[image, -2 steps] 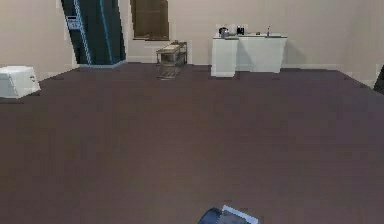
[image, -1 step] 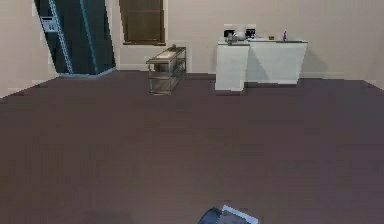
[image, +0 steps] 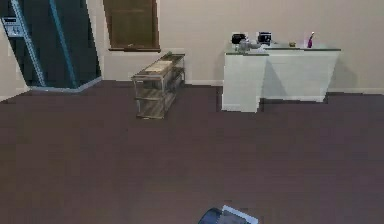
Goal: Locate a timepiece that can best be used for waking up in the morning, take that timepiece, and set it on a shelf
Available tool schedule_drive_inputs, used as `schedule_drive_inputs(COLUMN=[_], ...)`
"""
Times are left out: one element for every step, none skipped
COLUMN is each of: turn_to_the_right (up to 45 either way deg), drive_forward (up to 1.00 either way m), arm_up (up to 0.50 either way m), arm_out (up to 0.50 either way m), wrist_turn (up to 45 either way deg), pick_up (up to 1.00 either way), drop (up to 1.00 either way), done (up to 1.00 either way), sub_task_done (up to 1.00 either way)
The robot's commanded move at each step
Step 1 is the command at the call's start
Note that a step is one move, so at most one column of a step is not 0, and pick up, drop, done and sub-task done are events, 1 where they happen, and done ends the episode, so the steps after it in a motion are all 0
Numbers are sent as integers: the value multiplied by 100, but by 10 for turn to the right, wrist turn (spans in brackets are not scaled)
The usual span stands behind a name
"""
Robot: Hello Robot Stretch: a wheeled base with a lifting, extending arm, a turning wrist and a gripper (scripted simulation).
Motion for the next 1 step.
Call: schedule_drive_inputs(turn_to_the_right=[0], drive_forward=[100], arm_up=[0], arm_out=[0], wrist_turn=[0], pick_up=[0], drop=[0], done=[0], sub_task_done=[0])
